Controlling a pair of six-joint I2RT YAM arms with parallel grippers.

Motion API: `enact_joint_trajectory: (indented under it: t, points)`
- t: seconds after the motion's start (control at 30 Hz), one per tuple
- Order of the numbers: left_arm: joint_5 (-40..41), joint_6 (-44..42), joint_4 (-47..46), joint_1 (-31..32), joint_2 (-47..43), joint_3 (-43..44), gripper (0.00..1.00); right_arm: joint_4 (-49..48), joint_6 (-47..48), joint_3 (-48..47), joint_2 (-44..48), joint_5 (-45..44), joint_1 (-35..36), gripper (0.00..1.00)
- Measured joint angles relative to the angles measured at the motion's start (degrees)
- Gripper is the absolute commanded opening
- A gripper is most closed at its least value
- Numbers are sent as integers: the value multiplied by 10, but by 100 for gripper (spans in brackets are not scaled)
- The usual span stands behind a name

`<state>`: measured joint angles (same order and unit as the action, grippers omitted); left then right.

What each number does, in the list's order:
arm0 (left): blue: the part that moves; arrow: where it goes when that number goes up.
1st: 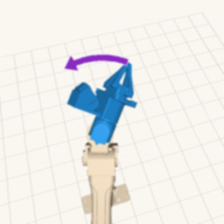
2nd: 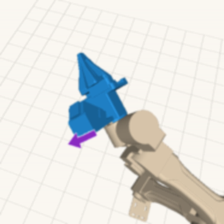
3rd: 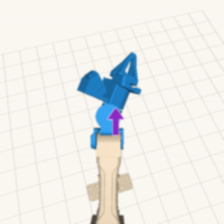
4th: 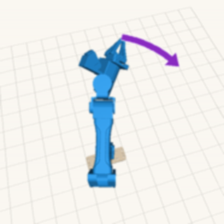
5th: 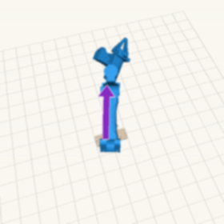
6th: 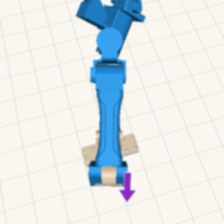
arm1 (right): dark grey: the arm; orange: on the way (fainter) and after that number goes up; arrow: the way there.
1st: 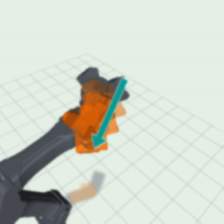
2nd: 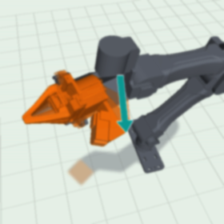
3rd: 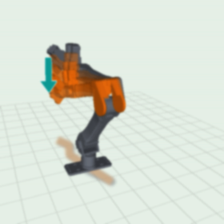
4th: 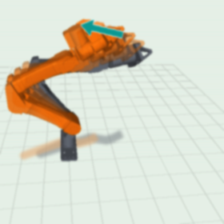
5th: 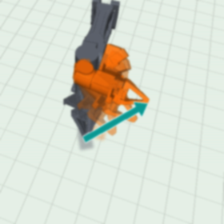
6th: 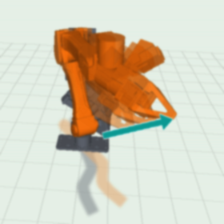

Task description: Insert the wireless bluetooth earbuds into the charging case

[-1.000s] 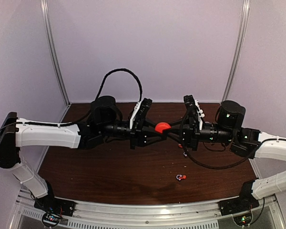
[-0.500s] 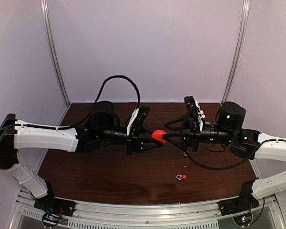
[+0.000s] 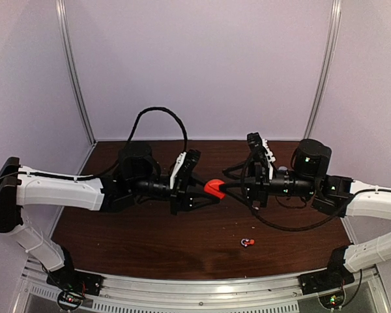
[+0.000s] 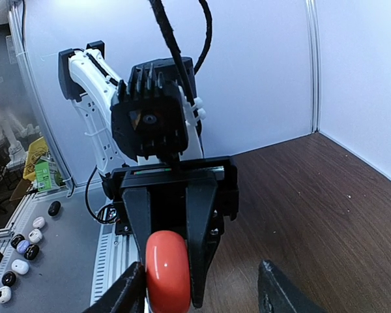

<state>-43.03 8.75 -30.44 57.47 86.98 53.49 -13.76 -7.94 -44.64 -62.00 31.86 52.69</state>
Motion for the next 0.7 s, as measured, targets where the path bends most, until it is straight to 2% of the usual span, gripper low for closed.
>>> enact_joint_trajectory:
  t: [0.47,0.7]
  points:
    - [17,-20,1,0,-3,-9,6,3,-3,-1,0,-9,-5,58]
    - [11,-20,3,5,-3,-9,6,7,8,-10,1,2,-19,72]
